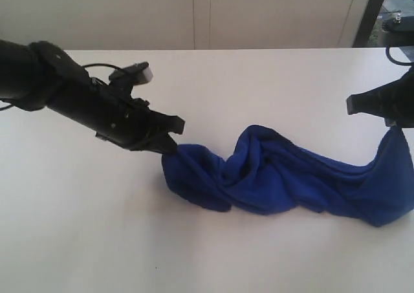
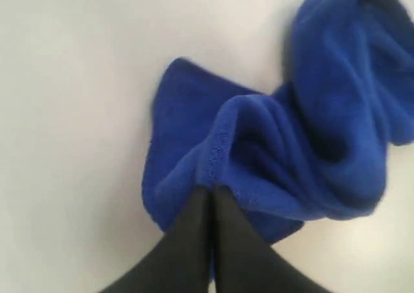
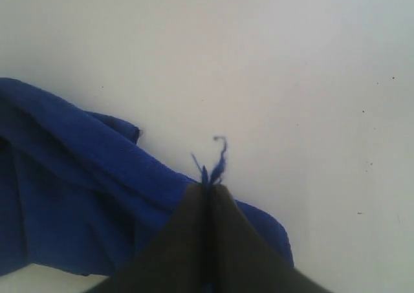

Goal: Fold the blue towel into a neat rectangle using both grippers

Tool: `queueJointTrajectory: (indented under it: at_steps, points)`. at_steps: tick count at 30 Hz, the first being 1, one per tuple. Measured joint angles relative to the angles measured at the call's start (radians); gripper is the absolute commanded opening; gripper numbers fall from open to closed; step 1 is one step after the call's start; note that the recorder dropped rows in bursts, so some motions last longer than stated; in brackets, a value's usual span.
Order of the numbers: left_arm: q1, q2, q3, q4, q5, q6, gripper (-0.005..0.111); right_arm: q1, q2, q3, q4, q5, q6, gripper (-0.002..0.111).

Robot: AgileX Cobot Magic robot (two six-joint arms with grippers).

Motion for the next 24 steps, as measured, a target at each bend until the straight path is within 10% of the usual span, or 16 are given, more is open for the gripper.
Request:
queueJointTrajectory:
  at_steps: [16, 24]
  points:
    - [0.000, -0.034, 0.049, 0.432, 0.071, -0.302, 0.000, 0.000, 0.000, 0.000, 0.000, 0.000, 0.000, 0.000]
    - [0.000, -0.008, 0.056, 0.394, 0.052, -0.287, 0.042, 0.000, 0.000, 0.000, 0.000, 0.000, 0.000, 0.000]
